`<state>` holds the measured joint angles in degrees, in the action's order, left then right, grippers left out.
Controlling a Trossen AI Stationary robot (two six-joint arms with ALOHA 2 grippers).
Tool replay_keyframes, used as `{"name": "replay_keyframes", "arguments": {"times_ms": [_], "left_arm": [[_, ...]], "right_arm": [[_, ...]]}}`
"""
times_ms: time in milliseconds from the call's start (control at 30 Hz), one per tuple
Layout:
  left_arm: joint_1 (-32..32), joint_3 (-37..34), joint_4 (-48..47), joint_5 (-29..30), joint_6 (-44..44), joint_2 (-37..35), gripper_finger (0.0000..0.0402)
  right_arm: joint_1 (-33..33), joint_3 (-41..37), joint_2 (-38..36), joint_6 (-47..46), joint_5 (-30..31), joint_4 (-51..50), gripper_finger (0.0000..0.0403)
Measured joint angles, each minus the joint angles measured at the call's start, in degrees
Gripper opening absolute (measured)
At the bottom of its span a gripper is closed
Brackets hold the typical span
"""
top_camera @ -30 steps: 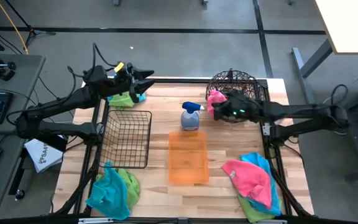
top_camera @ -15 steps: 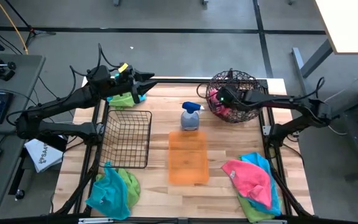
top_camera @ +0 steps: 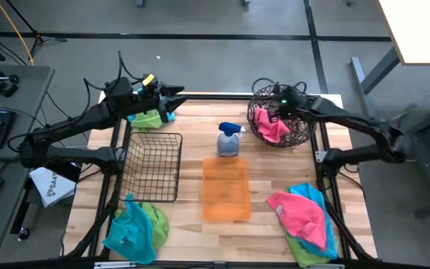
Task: Sort microfiber towel by color & place in baskets
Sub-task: Put the pink microfiber cloth into the mesh basket
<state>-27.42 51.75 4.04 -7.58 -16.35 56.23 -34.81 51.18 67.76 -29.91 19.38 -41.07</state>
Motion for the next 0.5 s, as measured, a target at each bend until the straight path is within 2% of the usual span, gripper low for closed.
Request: {"name": "replay_keyframes", "arguments": {"times_ms": [67, 167, 267, 333, 500], "left_arm": [[0.0, 0.0, 0.0, 0.0, 0.0, 0.0, 0.0239], [0.0, 0.0, 0.0, 0.4, 0.0, 0.0, 0.0239], [0.0, 0.0, 0.1, 1.4, 0.0, 0.0, 0.0239], [0.0, 0.0, 0.1, 2.2, 0.0, 0.0, 0.0239], [0.0, 0.0, 0.1, 2.7, 0.0, 0.0, 0.0239]], "right_arm": [[1.0, 0.1, -5.4, 0.7, -7.9, -1.1, 0.0000], [5.1, 0.2, -12.5, -2.9, -24.4, -4.2, 0.0000], [14.9, 0.2, -17.8, -11.6, -33.6, -4.9, 0.0000], [23.5, 0.2, -20.0, -19.2, -33.8, -3.7, 0.0002], [44.8, 0.2, -19.2, -30.8, -26.6, -0.6, 0.0036]]}}
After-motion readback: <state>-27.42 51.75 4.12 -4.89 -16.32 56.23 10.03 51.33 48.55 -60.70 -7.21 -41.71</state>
